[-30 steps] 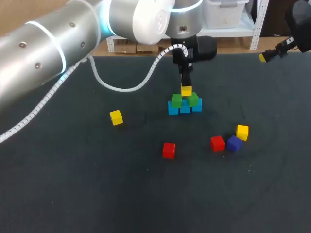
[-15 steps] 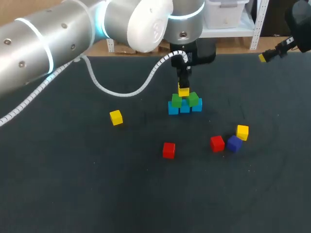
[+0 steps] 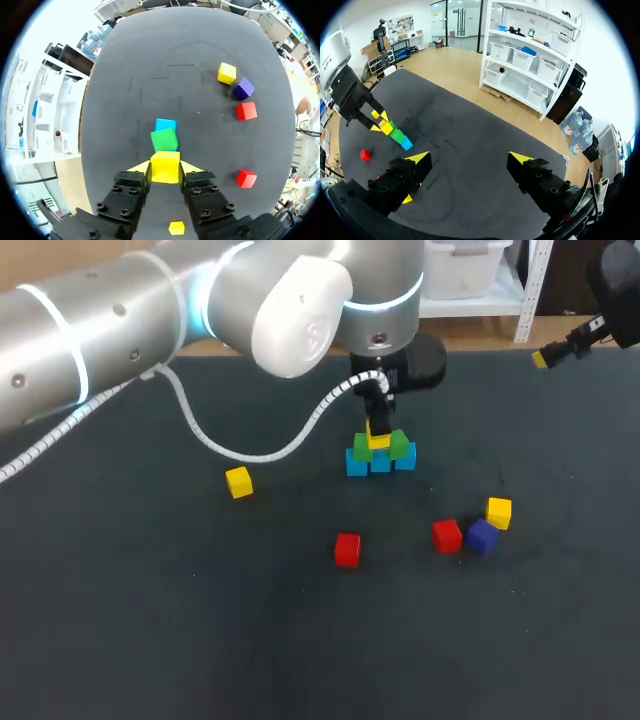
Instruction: Place the blue cubes, place green cubes on the blue cubes, place the yellow cubes on the green cubes, then place the red cubes on the yellow cubes, and place purple cube on the red cubes.
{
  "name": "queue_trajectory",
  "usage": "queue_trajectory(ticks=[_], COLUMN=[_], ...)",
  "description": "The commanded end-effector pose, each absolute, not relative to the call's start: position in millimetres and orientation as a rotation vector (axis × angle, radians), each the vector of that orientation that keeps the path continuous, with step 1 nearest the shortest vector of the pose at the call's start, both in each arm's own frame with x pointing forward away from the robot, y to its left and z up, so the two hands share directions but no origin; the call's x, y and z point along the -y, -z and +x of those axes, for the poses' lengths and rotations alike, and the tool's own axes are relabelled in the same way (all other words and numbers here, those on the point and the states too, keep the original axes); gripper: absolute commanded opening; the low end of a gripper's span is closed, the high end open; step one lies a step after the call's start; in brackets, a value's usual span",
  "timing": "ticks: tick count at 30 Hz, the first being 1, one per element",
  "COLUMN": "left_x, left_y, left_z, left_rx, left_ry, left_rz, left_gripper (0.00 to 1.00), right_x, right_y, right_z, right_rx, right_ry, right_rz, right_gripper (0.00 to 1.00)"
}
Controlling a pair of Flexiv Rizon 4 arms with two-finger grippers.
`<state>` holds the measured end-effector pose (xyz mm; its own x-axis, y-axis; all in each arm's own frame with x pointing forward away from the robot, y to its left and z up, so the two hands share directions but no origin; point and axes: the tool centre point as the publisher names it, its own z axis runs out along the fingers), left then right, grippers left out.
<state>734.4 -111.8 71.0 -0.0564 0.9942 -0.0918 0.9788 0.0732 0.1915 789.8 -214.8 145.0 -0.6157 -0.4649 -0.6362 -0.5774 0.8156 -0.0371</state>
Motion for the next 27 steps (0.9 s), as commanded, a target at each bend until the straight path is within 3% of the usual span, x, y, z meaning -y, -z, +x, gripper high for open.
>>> queue_trajectory(ticks=[1, 23, 24, 25, 27], left_x=[112.8, 116.9, 116.7, 116.6, 116.4], left_y=[-72.1, -67.1, -67.1, -67.1, -67.2], left_z=[739.0, 743.6, 743.7, 743.7, 743.7], left_rx=[-2.153, -2.174, -2.175, -2.176, -2.178], left_ry=[-0.119, -0.11, -0.11, -0.11, -0.109], left_rz=[1.998, 2.002, 2.001, 2.001, 2.001], left_gripper=[0.0, 0.0, 0.02, 0.1, 0.35], right_x=[214.5, 214.5, 214.5, 214.5, 214.5], right_y=[-145.3, -145.3, -145.3, -145.3, -145.3], right_z=[789.1, 789.1, 789.1, 789.1, 789.1], right_rx=[-2.344, -2.344, -2.344, -2.344, -2.344], right_ry=[-0.222, -0.222, -0.222, -0.222, -0.222], right_rz=[-0.761, -0.761, -0.761, -0.761, -0.761], right_gripper=[1.0, 1.0, 1.0, 1.0, 1.0])
